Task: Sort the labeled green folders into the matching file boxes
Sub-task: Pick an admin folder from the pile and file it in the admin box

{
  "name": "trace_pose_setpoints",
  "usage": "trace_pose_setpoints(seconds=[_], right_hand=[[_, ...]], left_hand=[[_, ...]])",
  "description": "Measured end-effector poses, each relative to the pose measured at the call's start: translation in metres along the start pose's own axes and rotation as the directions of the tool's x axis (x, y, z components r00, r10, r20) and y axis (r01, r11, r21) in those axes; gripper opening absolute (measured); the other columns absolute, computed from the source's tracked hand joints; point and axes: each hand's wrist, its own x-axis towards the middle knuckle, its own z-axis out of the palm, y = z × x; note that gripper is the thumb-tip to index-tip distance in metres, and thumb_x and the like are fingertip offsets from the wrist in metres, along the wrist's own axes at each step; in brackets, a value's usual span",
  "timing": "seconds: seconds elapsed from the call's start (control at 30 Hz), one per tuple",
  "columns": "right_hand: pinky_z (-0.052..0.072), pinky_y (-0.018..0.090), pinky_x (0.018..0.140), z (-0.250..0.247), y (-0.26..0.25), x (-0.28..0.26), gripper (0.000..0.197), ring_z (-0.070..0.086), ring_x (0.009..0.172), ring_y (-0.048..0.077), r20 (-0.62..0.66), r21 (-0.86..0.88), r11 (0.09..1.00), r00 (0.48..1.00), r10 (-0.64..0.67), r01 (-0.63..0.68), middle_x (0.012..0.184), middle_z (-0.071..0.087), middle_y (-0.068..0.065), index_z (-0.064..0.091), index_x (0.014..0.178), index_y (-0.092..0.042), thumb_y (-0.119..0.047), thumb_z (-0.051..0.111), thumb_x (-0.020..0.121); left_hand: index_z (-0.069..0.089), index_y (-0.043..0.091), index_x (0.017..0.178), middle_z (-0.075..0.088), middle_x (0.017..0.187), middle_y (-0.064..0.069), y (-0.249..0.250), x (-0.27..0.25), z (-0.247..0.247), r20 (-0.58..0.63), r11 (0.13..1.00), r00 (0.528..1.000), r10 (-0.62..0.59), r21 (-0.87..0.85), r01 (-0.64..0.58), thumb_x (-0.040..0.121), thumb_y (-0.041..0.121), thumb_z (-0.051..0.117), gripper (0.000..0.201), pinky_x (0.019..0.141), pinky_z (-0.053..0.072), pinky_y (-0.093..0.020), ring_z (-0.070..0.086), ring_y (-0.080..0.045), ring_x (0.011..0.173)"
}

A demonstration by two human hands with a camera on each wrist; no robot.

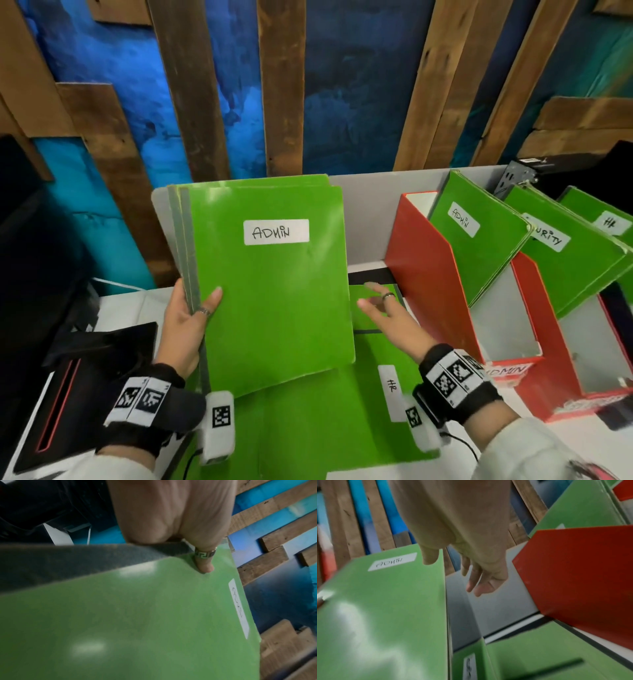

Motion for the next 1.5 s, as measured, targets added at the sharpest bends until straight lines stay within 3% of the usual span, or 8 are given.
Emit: trace_pose_setpoints(seconds=[0.27,0.53,0.63,0.87,1.13,1.23,1.37,1.5], right_hand=[[0.031,0.02,0.054,-0.041,-0.058,-0.007,0.015,0.047,0.071,0.008,0.101,0.065,0.998,0.995,-0.007,0.001,0.1,0.07,0.01,0.061,0.1,-0.032,-0.035,0.064,0.085],[0.041,0.018,0.035,-0.094,-0.061,-0.037,0.045,0.063,0.049,0.008,0.342,0.221,0.963,0.937,0.071,-0.153,0.088,0.073,-0.012,0.058,0.108,-0.029,-0.037,0.074,0.067],[0.052,0.025,0.039,-0.113,-0.057,-0.043,0.086,0.071,0.067,0.023,0.412,0.266,0.946,0.909,0.06,-0.183,0.103,0.072,-0.004,0.055,0.12,-0.026,-0.051,0.087,0.044],[0.05,0.025,0.034,-0.159,-0.061,-0.067,0.056,0.069,0.056,0.013,0.176,0.186,0.982,0.984,-0.012,-0.022,0.113,0.067,-0.002,0.039,0.131,-0.027,-0.034,0.061,0.08],[0.046,0.023,0.032,-0.229,-0.072,-0.096,0.03,0.067,0.049,0.011,-0.066,0.126,0.985,0.991,-0.114,0.122,0.09,0.073,-0.015,0.047,0.114,-0.032,-0.026,0.056,0.086],[0.044,0.031,0.037,-0.255,-0.079,-0.101,0.026,0.065,0.048,0.006,-0.252,0.122,0.972,0.954,-0.164,0.2,0.105,0.066,-0.018,0.05,0.113,-0.024,-0.026,0.055,0.088],[0.048,0.018,0.039,-0.291,-0.076,-0.092,0.045,0.056,0.032,0.009,-0.486,0.096,0.961,0.855,-0.181,0.258,0.113,0.062,-0.003,0.042,0.125,-0.014,-0.036,0.056,0.089],[0.03,0.011,0.03,-0.309,-0.068,-0.076,0.051,0.053,0.026,0.009,-0.665,0.019,0.971,0.728,-0.166,0.239,0.046,0.049,0.003,0.04,0.118,-0.007,-0.047,0.054,0.088]], left_hand=[[0.054,0.031,0.117,0.058,0.131,-0.006,0.003,0.001,0.021,0.198,0.996,0.976,-0.086,0.01,0.086,0.069,0.022,0.066,0.05,0.11,0.033,-0.052,0.051,-0.026,0.125],[0.046,0.023,0.131,0.054,0.136,-0.005,0.019,0.018,0.061,0.399,0.983,0.903,-0.16,0.146,0.11,0.044,0.041,0.088,0.098,0.11,0.033,-0.051,0.048,-0.026,0.128],[0.048,0.017,0.128,0.058,0.129,-0.015,0.02,0.017,0.083,0.382,0.978,0.904,-0.191,0.149,0.144,0.071,0.028,0.075,0.065,0.097,0.045,-0.045,0.06,-0.024,0.103],[0.057,0.023,0.124,0.063,0.125,-0.004,0.015,0.011,0.139,0.335,0.944,0.884,-0.328,0.069,0.324,0.086,0.055,0.041,0.052,0.105,0.04,-0.046,0.058,-0.022,0.117],[0.061,0.026,0.097,0.068,0.078,0.007,0.021,0.027,0.224,0.413,0.949,0.856,-0.312,0.095,0.301,0.098,0.041,0.034,0.031,0.057,0.051,-0.018,0.063,-0.004,0.062],[0.054,0.022,0.088,0.052,0.059,0.009,0.011,0.039,0.251,0.287,0.932,0.889,-0.356,0.181,0.314,0.1,0.034,0.037,0.024,0.051,0.045,-0.017,0.049,-0.006,0.05],[0.053,0.026,0.086,0.063,0.094,-0.002,-0.007,0.038,0.292,0.196,0.914,0.909,-0.369,0.256,0.316,0.1,0.018,0.032,0.026,0.073,0.046,-0.029,0.058,-0.017,0.072],[0.051,0.026,0.087,0.057,0.103,-0.004,-0.023,0.025,0.333,0.144,0.89,0.918,-0.371,0.338,0.306,0.096,0.014,0.035,0.021,0.063,0.041,-0.025,0.053,-0.014,0.072]])
